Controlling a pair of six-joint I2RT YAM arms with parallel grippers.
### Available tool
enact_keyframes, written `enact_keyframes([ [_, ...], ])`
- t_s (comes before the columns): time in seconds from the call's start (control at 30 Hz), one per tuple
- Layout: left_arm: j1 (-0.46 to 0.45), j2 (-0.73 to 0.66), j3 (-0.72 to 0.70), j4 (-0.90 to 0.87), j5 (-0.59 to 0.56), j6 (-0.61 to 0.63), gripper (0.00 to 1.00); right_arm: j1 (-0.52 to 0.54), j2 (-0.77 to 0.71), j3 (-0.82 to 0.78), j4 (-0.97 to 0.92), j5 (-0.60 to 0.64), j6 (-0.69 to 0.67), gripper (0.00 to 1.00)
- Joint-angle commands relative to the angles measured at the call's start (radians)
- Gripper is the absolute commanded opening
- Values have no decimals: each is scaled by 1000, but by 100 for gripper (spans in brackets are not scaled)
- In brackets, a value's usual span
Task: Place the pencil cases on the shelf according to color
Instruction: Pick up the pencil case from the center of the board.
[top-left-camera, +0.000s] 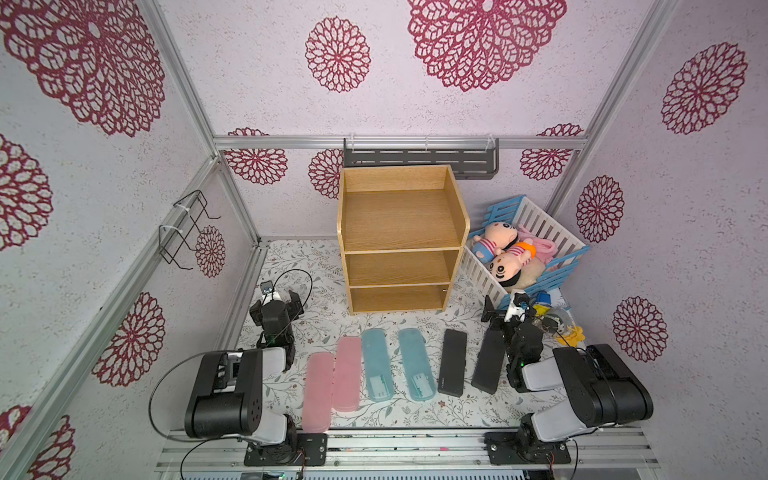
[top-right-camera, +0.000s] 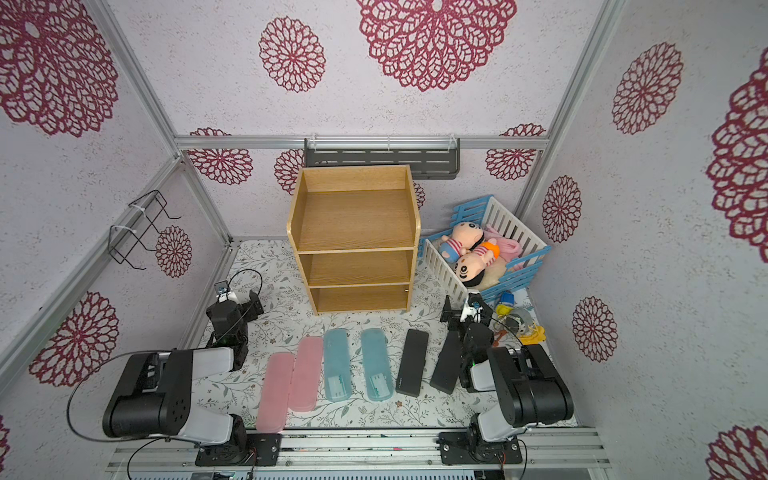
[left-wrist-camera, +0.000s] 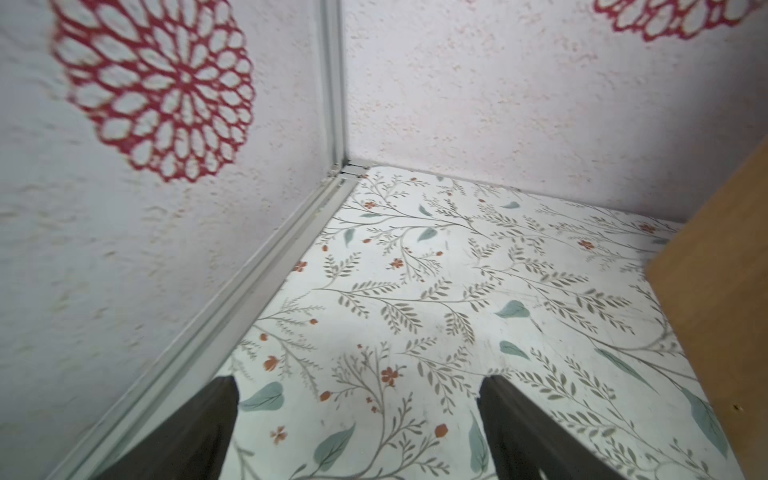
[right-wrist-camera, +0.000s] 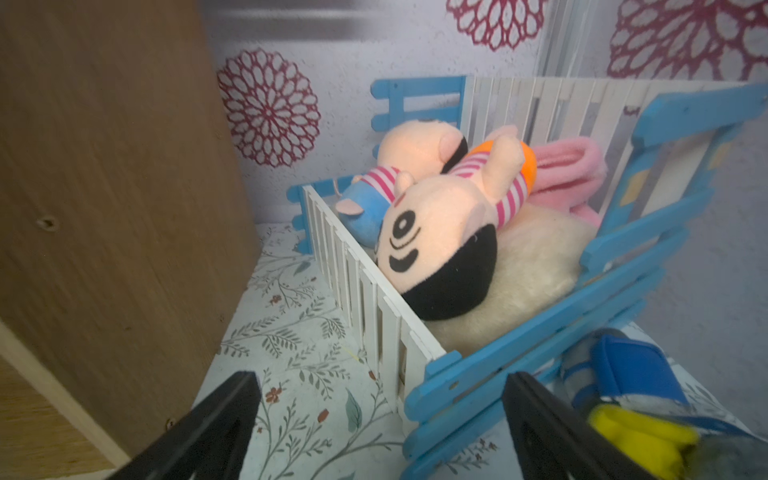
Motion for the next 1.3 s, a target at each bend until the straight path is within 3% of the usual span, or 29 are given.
enact_keyframes([
  [0.0,-41,-134,134,-324,-215,-99,97,-5,-151,192,-457,153,163,99],
  [0.07,-42,-202,216,-563,-196,-218,97,11,-215,256,-665,129,202,99],
  [0.17,-44,-301,262,-775,-132,-374,97,66,-342,263,-895,174,276,99],
  [0.27,-68,-385,270,-920,-54,-503,97,93,-489,240,-1143,178,499,99],
  [0.37,-99,-423,274,-1038,21,-576,97,137,-595,213,-1311,77,615,97],
  [0.57,-149,-400,317,-1251,110,-674,97,277,-677,262,-1665,172,738,97],
  [0.97,-237,-361,324,-1256,242,-702,97,513,-478,335,-1890,247,994,96],
  [1.27,-246,-358,341,-1230,335,-686,97,576,-440,337,-1999,244,1092,99],
])
